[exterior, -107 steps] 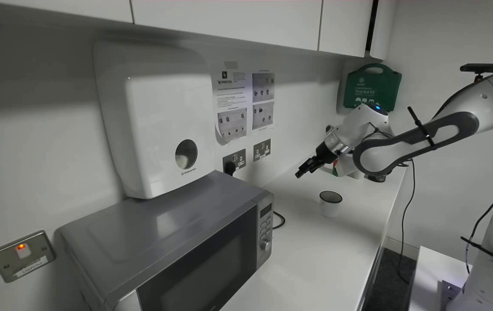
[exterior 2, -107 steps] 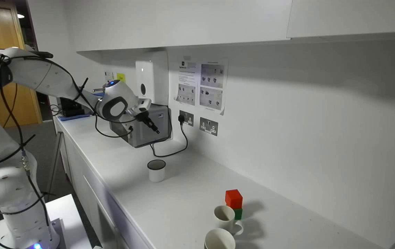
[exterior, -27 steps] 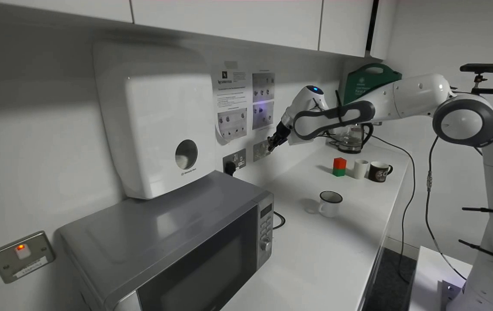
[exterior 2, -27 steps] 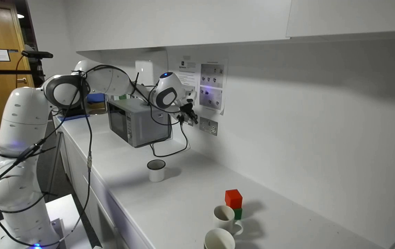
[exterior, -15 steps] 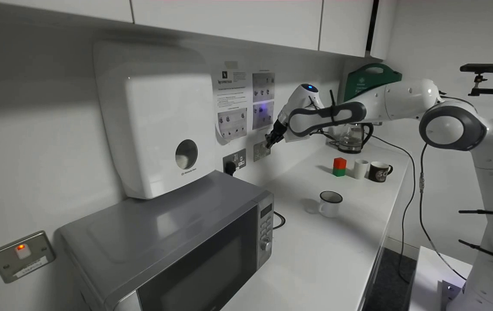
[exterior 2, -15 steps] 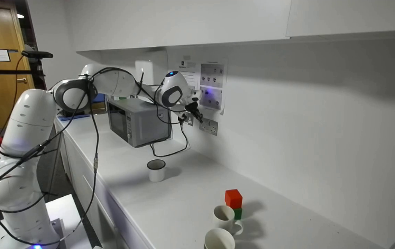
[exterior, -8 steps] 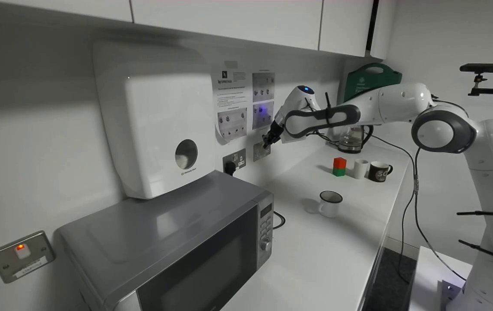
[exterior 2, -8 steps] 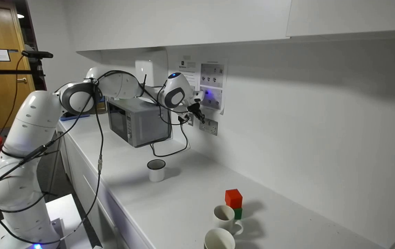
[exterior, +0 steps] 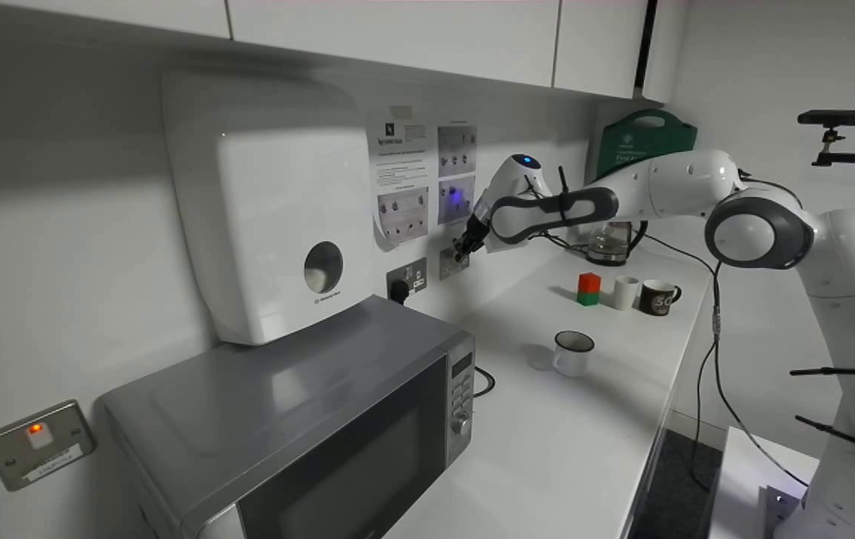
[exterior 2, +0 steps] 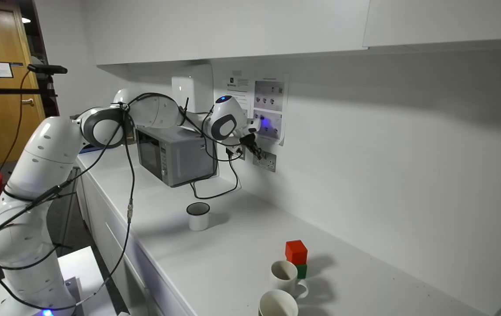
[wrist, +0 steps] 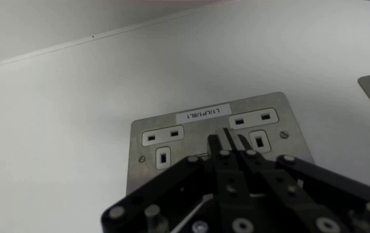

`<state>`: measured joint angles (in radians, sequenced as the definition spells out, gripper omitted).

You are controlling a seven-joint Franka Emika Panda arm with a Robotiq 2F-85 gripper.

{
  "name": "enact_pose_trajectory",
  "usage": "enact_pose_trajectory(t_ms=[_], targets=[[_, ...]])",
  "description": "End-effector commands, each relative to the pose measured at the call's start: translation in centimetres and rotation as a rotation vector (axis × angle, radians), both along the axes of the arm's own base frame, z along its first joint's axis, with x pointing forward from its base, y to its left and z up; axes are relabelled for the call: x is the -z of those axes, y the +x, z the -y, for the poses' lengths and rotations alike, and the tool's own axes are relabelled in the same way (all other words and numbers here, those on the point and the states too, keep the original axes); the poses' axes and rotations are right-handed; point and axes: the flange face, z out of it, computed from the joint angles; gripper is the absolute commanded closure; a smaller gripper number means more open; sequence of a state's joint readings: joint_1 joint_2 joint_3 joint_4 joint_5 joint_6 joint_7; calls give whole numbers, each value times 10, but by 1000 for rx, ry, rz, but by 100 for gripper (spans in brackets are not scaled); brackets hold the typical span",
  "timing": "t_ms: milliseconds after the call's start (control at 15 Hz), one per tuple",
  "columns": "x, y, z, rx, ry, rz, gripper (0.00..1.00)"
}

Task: Flip the switch on the socket

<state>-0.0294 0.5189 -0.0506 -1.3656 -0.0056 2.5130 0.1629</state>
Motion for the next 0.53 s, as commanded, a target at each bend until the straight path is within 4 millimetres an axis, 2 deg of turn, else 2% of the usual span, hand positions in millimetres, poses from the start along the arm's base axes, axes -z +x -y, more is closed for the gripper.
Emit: enact_pose_trajectory(t_ms=[0,467], targets=[[-12,5,8,-19,-13,13,100],[-14,5,9,-21,-26,14,100]])
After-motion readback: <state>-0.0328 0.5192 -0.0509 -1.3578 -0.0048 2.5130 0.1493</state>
